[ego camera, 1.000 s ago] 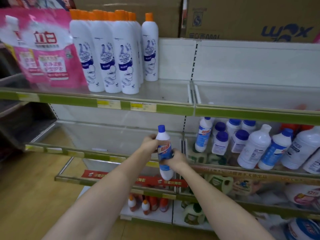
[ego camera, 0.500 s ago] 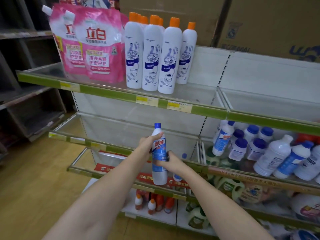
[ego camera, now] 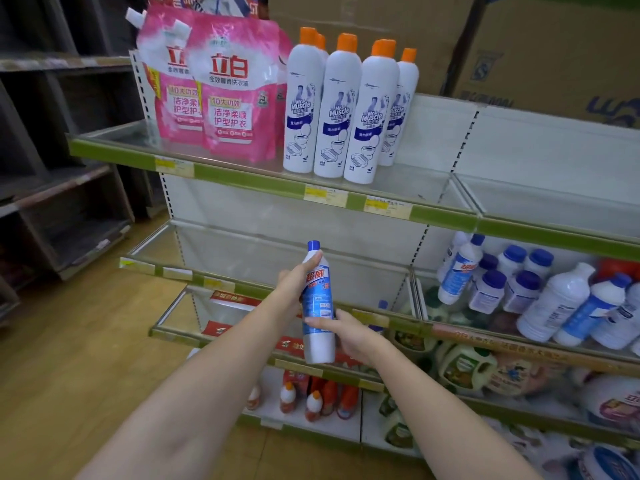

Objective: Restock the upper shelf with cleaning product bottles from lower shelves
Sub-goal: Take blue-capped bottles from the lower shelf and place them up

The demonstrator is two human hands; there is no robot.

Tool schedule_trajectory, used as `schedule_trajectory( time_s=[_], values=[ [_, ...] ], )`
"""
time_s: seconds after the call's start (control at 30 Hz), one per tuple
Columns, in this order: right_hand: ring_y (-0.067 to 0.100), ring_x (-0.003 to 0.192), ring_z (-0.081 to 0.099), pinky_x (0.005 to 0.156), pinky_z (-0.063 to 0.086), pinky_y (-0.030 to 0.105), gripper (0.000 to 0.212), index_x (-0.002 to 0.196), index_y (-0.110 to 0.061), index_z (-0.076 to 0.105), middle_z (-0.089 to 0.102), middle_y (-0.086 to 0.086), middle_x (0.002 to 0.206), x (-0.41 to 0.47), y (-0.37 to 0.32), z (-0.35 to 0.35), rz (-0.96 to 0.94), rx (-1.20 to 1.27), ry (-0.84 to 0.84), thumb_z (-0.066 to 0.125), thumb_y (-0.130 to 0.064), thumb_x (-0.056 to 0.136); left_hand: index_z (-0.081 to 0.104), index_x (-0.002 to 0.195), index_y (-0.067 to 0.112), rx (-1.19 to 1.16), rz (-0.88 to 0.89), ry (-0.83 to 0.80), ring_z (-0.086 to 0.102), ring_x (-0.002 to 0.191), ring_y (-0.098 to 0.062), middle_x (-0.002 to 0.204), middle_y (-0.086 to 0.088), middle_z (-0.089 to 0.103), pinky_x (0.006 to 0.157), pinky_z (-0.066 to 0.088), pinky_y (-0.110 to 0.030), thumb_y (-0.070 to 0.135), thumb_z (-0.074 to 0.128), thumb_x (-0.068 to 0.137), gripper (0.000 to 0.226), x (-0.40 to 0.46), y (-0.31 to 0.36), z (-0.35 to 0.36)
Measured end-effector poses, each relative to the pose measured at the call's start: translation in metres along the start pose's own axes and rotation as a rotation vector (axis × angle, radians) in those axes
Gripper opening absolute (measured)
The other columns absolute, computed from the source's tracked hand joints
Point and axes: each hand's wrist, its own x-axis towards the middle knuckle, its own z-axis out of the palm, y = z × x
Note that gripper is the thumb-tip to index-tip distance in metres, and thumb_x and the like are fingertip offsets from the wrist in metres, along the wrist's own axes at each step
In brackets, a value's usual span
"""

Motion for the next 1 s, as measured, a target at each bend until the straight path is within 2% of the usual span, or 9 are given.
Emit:
schedule_trajectory(
  time_s=[0.1, 0.17, 0.33, 0.47, 0.6, 0.67, 0.83, 0.93, 1.0],
  values=[
    [0.029, 0.111, 0.065, 0.108, 0.047, 0.050, 0.047, 0.130, -0.009, 0.058, 0.071, 0.013, 0.119, -0.009, -0.001, 0.005, 0.004, 0.224, -0.122, 0.075, -0.020, 0.087, 0.065, 0.111, 0.000, 0.017, -0.019, -0.095, 0.072, 0.072, -0.026, 0.092, -0.013, 0.074, 0.065, 0.059, -0.036, 0.069, 0.079, 0.064, 0.084, -0.003, 0.007, -0.009],
    [0.027, 0.110, 0.067, 0.105, 0.050, 0.046, 0.040, 0.126, -0.009, 0.059, 0.072, 0.011, 0.118, -0.011, -0.006, 0.013, -0.017, 0.207, -0.096, 0.073, -0.014, 0.089, 0.067, 0.098, 0.004, 0.018, -0.042, -0.184, 0.069, 0.073, -0.027, 0.088, -0.014, 0.071, 0.076, 0.058, -0.039, 0.070, 0.066, 0.078, 0.069, -0.007, 0.013, -0.013],
    [0.017, 0.107, 0.069, 0.095, 0.053, 0.033, 0.052, 0.128, -0.013, 0.059, 0.073, 0.002, 0.118, 0.001, -0.011, 0.040, -0.113, -0.020, 0.086, 0.081, -0.016, 0.082, 0.063, 0.098, 0.009, 0.026, -0.078, -0.281, 0.066, 0.074, -0.024, 0.088, -0.012, 0.066, 0.073, 0.055, -0.035, 0.077, 0.049, 0.084, 0.071, -0.011, 0.019, -0.021],
    [0.010, 0.097, 0.067, 0.076, 0.053, 0.023, 0.059, 0.122, -0.018, 0.051, 0.068, -0.004, 0.109, 0.000, -0.015, 0.053, -0.178, -0.221, 0.269, 0.085, -0.027, 0.075, 0.064, 0.104, 0.013, 0.090, -0.073, -0.274, 0.068, 0.076, -0.021, 0.083, -0.007, 0.069, 0.076, 0.058, -0.035, 0.075, 0.065, 0.075, 0.068, -0.016, 0.023, -0.024],
    [0.009, 0.088, 0.064, 0.067, 0.052, 0.026, 0.073, 0.116, -0.025, 0.044, 0.063, -0.007, 0.102, 0.002, -0.017, 0.056, -0.177, -0.486, 0.402, 0.085, -0.052, 0.063, 0.066, 0.116, 0.008, 0.102, -0.027, -0.192, 0.072, 0.079, -0.026, 0.090, -0.011, 0.074, 0.076, 0.061, -0.038, 0.065, 0.089, 0.053, 0.088, -0.015, 0.029, -0.019],
    [0.011, 0.089, 0.063, 0.063, 0.049, 0.025, 0.076, 0.117, -0.023, 0.042, 0.062, -0.004, 0.104, 0.000, -0.019, 0.053, -0.185, -0.481, 0.422, 0.086, -0.053, 0.064, 0.067, 0.114, 0.006, 0.121, 0.026, -0.133, 0.074, 0.083, -0.026, 0.093, -0.011, 0.077, 0.079, 0.061, -0.040, 0.063, 0.090, 0.049, 0.090, -0.013, 0.030, -0.018],
    [0.017, 0.102, 0.066, 0.084, 0.057, 0.031, 0.078, 0.124, -0.019, 0.043, 0.065, 0.002, 0.114, 0.001, -0.022, 0.041, -0.214, -0.209, 0.277, 0.091, -0.037, 0.064, 0.065, 0.116, 0.001, 0.036, 0.072, -0.094, 0.074, 0.079, -0.028, 0.094, -0.016, 0.076, 0.072, 0.061, -0.040, 0.062, 0.087, 0.059, 0.087, -0.012, 0.034, -0.014],
    [0.018, 0.106, 0.069, 0.093, 0.057, 0.033, 0.065, 0.123, -0.020, 0.057, 0.072, 0.002, 0.115, -0.001, -0.020, 0.033, -0.200, -0.080, 0.157, 0.090, -0.028, 0.069, 0.064, 0.120, -0.003, -0.023, 0.061, -0.206, 0.072, 0.082, -0.032, 0.104, -0.024, 0.073, 0.071, 0.059, -0.039, 0.070, 0.078, 0.064, 0.093, -0.021, 0.036, -0.008],
    [0.016, 0.102, 0.070, 0.092, 0.058, 0.035, 0.057, 0.119, -0.023, 0.062, 0.074, -0.001, 0.109, -0.003, -0.019, 0.032, -0.175, -0.118, 0.193, 0.090, -0.030, 0.069, 0.066, 0.116, 0.002, 0.051, 0.058, -0.309, 0.070, 0.092, -0.032, 0.110, -0.023, 0.072, 0.076, 0.060, -0.039, 0.069, 0.069, 0.074, 0.079, -0.029, 0.039, -0.006]
  ],
)
